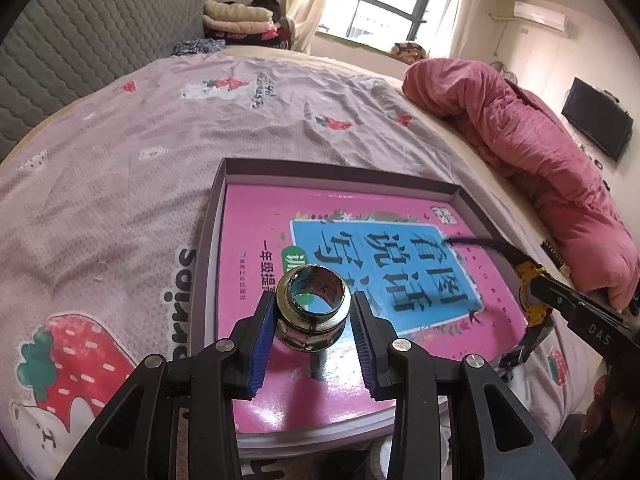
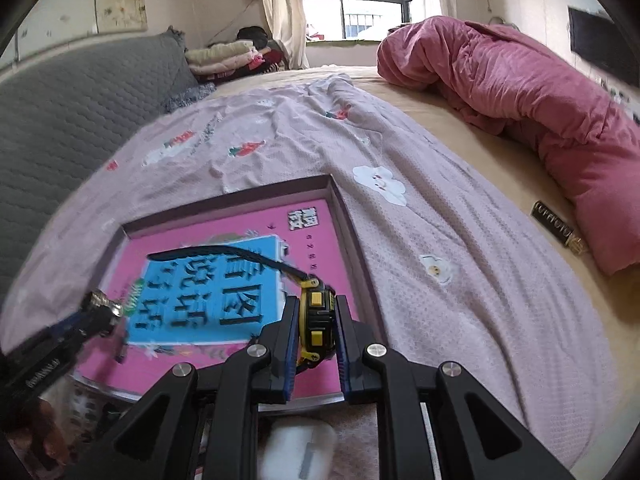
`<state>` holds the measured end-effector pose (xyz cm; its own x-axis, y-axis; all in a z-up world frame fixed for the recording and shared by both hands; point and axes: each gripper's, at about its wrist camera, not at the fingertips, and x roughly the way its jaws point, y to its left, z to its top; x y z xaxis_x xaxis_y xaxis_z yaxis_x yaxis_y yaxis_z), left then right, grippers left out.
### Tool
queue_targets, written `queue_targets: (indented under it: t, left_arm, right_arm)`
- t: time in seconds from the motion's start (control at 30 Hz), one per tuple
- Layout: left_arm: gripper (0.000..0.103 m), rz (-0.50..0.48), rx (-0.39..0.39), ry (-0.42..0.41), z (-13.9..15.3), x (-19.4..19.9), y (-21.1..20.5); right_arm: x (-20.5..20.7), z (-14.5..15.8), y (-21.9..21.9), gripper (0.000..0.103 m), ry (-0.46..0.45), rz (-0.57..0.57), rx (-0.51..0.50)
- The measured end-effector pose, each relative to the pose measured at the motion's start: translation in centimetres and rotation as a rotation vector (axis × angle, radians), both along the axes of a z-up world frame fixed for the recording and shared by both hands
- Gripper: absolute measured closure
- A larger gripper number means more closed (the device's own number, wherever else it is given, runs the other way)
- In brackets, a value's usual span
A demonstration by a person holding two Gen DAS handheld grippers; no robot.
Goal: Organize rigid objects
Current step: 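Lift and carry the ring and watch over the tray with both tools, then lower the ring onto the pink book while the right tool releases the watch in the tray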
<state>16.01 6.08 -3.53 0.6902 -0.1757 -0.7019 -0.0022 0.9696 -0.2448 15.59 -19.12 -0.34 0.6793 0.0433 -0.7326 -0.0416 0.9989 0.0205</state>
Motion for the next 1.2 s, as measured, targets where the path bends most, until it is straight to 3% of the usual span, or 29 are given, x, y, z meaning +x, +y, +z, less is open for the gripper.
queue_targets:
  t: [0.27, 0.7, 0.87, 1.2]
  left_arm:
    - [0.065, -0.012, -0.004, 0.023, -0.7, 0.1, -0.2]
    - [0.065, -0.004, -0.002, 0.029, -1.1, 0.3, -0.1]
    - [0.065, -0.006, 0.01, 0.025, -1.2, 0.3, -0.2]
    - [0.065, 0.013, 0.012, 0.028, -1.2, 0.3, 0.6]
  right_arm:
    - [0.2, -1.0, 0.3, 0.086, 0.042, 0.0, -0.071]
    - [1.0, -1.8, 0.3, 0.086, 0.022, -0.065, -0.087]
    - [0.7, -2.2, 1.3, 0.086, 0.018, -0.045, -0.192]
    - [-0.6, -2.2, 1.5, 0.084, 0.029, -0.03, -0.263]
